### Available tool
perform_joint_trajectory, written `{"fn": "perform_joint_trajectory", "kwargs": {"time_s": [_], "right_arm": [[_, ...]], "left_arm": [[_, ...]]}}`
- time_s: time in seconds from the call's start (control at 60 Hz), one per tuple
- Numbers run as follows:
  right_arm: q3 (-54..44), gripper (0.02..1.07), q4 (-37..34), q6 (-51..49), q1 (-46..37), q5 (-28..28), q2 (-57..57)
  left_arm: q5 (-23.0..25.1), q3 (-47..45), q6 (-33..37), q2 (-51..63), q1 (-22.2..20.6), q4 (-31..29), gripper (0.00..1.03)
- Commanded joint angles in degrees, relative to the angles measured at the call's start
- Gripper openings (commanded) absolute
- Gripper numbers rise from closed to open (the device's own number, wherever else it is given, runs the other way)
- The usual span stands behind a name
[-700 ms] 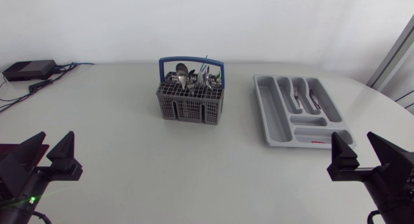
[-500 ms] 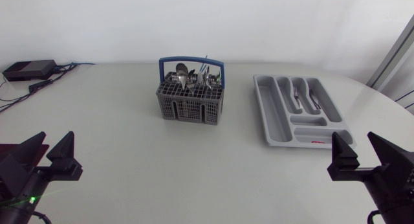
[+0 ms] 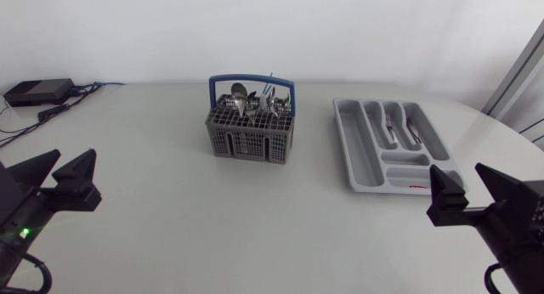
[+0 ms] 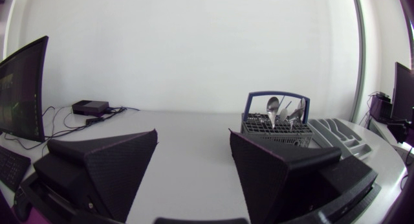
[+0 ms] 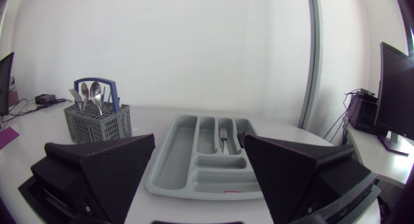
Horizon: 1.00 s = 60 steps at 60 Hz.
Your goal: Unload the cutlery basket into the drawer organizer.
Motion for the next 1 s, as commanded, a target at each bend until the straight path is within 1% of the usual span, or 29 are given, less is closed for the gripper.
{"fn": "perform_joint_trajectory", "kwargs": {"time_s": [0.0,0.05,0.083,0.1,0.133,0.15,0.2,0.283,0.35,0.4,0.417,0.433,0.45,0.483,0.5,0.617,0.633,0.733,0.75,0.767,0.783,0.817,0.867,0.883,0.917,0.95,0.967,0.983], "right_arm": [[4.5,1.02,2.8,0.4,1.2,0.4,7.5],[6.4,1.02,3.8,0.8,1.8,0.5,11.3],[7.1,1.02,4.1,1.3,2.1,0.5,12.5],[8.5,1.02,4.6,2.0,2.6,0.9,14.7],[10.0,1.02,5.0,2.5,3.3,1.1,17.6],[10.6,1.02,5.1,2.7,3.6,1.1,18.7],[13.6,1.02,5.3,3.4,6.0,1.2,24.8],[16.8,1.02,5.9,3.4,8.7,1.2,32.1],[20.6,1.02,4.1,3.0,10.3,1.6,37.2],[22.9,1.02,3.1,2.7,11.7,0.5,40.5],[23.6,1.02,2.7,2.6,12.0,0.5,41.4],[24.5,1.02,2.0,2.4,12.4,0.5,42.7],[25.3,1.02,1.5,1.9,12.6,0.5,43.7],[26.9,1.02,0.7,1.3,13.4,0.5,46.4],[27.4,1.02,0.5,1.3,13.7,0.5,47.3],[33.9,1.02,-2.8,-0.8,16.5,0.0,58.1],[34.7,1.02,-3.4,-1.5,16.9,-0.1,59.7],[39.4,1.02,-4.4,-8.3,18.0,-1.2,65.7],[40.4,1.02,-5.0,-8.9,18.0,-1.7,66.7],[41.3,1.02,-5.6,-9.1,18.0,-2.0,67.6],[42.5,1.02,-6.5,-9.3,18.0,-2.1,68.5],[45.1,1.02,-8.9,-11.1,18.2,-2.2,70.6],[47.9,1.02,-11.3,-13.1,18.8,-2.1,73.0],[48.9,1.02,-12.0,-13.6,18.8,-2.1,73.8],[51.0,1.02,-12.3,-13.9,19.0,-2.3,76.0],[52.0,1.01,-12.3,-14.1,19.0,-3.0,77.2],[54.2,0.99,-12.2,-14.5,19.0,-5.2,79.6],[55.0,0.99,-12.2,-14.4,19.0,-5.9,80.2]], "left_arm": [[-0.2,5.5,-1.6,7.6,-2.1,-0.1,0.94],[-0.2,8.9,-1.5,12.0,-3.5,-1.2,0.94],[-0.2,9.1,-1.6,12.3,-3.5,-1.2,0.94],[-0.3,11.6,-1.8,16.0,-4.7,-1.9,0.91],[-0.4,12.8,-1.6,17.7,-5.4,-2.5,0.91],[-0.4,14.8,-1.8,20.2,-5.8,-3.8,0.91],[-0.3,19.1,-1.9,26.2,-6.6,-6.0,0.91],[-0.3,22.8,-2.0,32.1,-7.4,-7.2,0.91],[-0.3,26.9,-1.6,36.8,-7.8,-9.7,0.91],[0.0,30.3,-1.5,40.3,-7.9,-12.8,0.9],[2.3,32.8,-1.2,43.1,-7.9,-14.7,0.86],[4.3,34.1,-1.2,44.7,-7.3,-16.1,0.84],[5.3,34.7,-1.2,45.4,-7.1,-16.7,0.84],[9.3,37.3,-1.2,48.9,-5.3,-19.0,0.83],[9.8,37.9,-1.2,49.8,-5.0,-19.4,0.83],[9.9,42.8,2.3,57.0,-4.9,-20.3,0.83],[9.9,43.8,4.0,58.3,-5.0,-20.4,0.83],[9.9,45.8,8.0,60.2,-5.1,-21.7,0.84],[10.0,46.0,8.7,60.3,-5.3,-22.0,0.86],[10.0,46.3,10.2,60.7,-5.8,-22.8,0.9],[10.1,46.4,11.1,60.8,-6.0,-23.2,0.92],[11.4,46.3,13.3,60.9,-6.0,-23.1,0.93],[13.5,46.1,14.4,61.3,-6.0,-22.4,0.92],[14.7,45.9,14.9,61.4,-6.0,-21.8,0.92],[15.4,45.8,15.3,61.6,-6.0,-21.3,0.92],[16.4,45.7,15.5,62.0,-6.0,-20.4,0.92],[17.2,45.9,15.8,62.4,-6.1,-19.4,0.92],[17.3,45.9,16.1,62.7,-6.1,-19.1,0.92]]}}
